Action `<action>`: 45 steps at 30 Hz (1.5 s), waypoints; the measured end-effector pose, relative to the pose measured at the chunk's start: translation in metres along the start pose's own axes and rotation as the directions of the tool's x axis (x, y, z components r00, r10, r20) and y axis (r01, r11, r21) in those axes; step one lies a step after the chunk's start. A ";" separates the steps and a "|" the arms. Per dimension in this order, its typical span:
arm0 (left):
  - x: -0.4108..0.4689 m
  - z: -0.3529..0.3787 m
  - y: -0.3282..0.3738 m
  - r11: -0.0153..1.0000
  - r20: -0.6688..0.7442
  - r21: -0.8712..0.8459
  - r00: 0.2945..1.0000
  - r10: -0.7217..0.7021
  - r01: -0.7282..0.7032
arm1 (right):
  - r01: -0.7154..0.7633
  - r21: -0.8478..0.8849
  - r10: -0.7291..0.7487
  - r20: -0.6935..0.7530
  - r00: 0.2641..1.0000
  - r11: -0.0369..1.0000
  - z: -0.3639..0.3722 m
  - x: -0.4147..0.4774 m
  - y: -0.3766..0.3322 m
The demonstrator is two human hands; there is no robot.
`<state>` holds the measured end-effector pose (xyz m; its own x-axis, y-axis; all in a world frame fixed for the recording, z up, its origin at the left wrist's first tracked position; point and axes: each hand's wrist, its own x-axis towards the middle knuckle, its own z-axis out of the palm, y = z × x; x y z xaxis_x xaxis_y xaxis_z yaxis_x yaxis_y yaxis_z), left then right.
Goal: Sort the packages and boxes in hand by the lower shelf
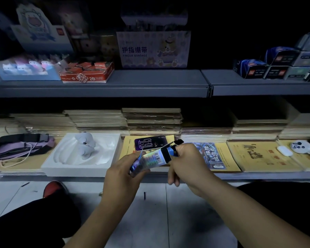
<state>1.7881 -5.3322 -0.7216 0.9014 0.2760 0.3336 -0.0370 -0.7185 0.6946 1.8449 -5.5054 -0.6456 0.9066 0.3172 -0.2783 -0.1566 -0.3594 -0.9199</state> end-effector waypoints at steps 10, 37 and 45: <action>-0.001 -0.005 -0.002 0.995 -0.014 -0.006 0.995 0.095 -0.095 | -0.110 0.080 0.079 0.322 0.943 0.991 -0.014 -0.006 -0.012; 0.008 0.004 0.004 0.994 0.108 0.066 0.991 0.080 -0.087 | -0.023 -0.181 0.043 0.108 0.993 0.983 -0.008 -0.003 -0.008; 0.012 -0.005 0.005 1.000 0.052 -0.014 0.999 0.006 -0.005 | 0.011 -0.050 -0.005 0.110 0.994 0.999 -0.005 -0.003 -0.015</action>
<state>1.7969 -5.3296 -0.7108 0.9222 0.2384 0.3045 -0.0477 -0.7112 0.7013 1.8466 -5.5059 -0.6298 0.8589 0.4136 -0.3021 -0.1269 -0.3996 -0.9079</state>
